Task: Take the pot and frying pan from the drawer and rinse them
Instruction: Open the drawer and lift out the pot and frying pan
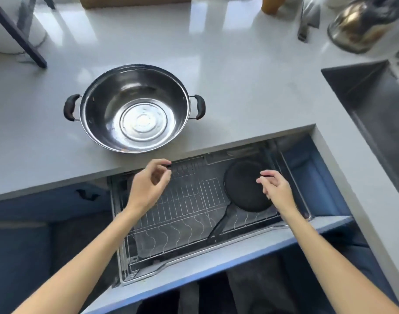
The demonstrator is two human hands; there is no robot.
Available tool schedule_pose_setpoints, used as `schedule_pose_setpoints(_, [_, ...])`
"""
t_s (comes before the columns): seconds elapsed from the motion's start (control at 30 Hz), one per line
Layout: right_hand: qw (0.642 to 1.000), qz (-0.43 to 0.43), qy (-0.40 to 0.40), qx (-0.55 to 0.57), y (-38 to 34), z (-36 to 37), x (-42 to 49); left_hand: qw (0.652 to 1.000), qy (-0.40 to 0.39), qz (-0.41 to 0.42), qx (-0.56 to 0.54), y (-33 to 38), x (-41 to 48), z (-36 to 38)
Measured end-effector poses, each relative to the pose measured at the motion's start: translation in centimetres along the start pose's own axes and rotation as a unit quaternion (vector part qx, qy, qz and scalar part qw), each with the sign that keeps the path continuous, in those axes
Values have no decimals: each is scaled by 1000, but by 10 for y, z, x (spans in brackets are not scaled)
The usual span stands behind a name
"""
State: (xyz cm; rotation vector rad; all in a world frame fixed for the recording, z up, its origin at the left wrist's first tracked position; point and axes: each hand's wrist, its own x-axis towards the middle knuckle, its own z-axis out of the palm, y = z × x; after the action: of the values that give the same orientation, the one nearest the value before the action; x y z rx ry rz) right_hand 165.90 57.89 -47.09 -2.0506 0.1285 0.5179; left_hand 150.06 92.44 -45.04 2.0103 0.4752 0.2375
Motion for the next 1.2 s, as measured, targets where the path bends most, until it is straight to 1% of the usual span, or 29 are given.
schedule_pose_setpoints(0.07, [999,32,4,-20,34,-17,-2,992,-122,-42,12,-9,4,52])
schedule_pose_setpoints(0.13, [998,58,7,-39,61,-29,3,976,-206,-66,35,-20,14,100])
schedule_pose_setpoints(0.2, [995,82,2,-63,87,-37,18,963,-250,-92,44,-35,28,143])
schedule_pose_setpoints(0.3, [981,149,-35,-119,138,-41,59,940,-299,-145,74,-65,53,214])
schedule_pose_setpoints(0.33, [977,165,-40,-129,161,-40,78,935,-304,-159,88,-80,64,243])
schedule_pose_setpoints(0.4, [972,181,-33,-148,168,-30,91,934,-285,-175,127,-90,76,251])
schedule_pose_setpoints(0.5, [963,198,-25,-179,197,-24,118,932,-262,-165,187,-115,92,285])
schedule_pose_setpoints(0.6, [956,211,-1,-202,217,-21,130,934,-259,-164,181,-133,96,310])
schedule_pose_setpoints(0.7, [954,195,15,-226,223,-23,138,937,-258,-144,185,-145,99,319])
schedule_pose_setpoints(0.77, [956,180,8,-231,226,-27,141,933,-263,-148,195,-146,100,320])
schedule_pose_setpoints(0.83, [957,161,-9,-240,227,-31,145,927,-271,-155,207,-141,104,317])
schedule_pose_setpoints(0.9, [951,138,-66,-267,227,-33,148,921,-286,-154,215,-136,107,315])
schedule_pose_setpoints(0.97, [937,132,-122,-299,223,-33,152,919,-291,-152,218,-132,107,313])
schedule_pose_setpoints(1.03, [931,146,-135,-305,220,-31,153,920,-290,-147,219,-127,108,309])
schedule_pose_setpoints(1.1, [935,150,-142,-288,216,-30,149,924,-284,-139,215,-123,109,302])
schedule_pose_setpoints(1.2, [943,127,-149,-269,197,-36,136,932,-277,-126,197,-111,110,281])
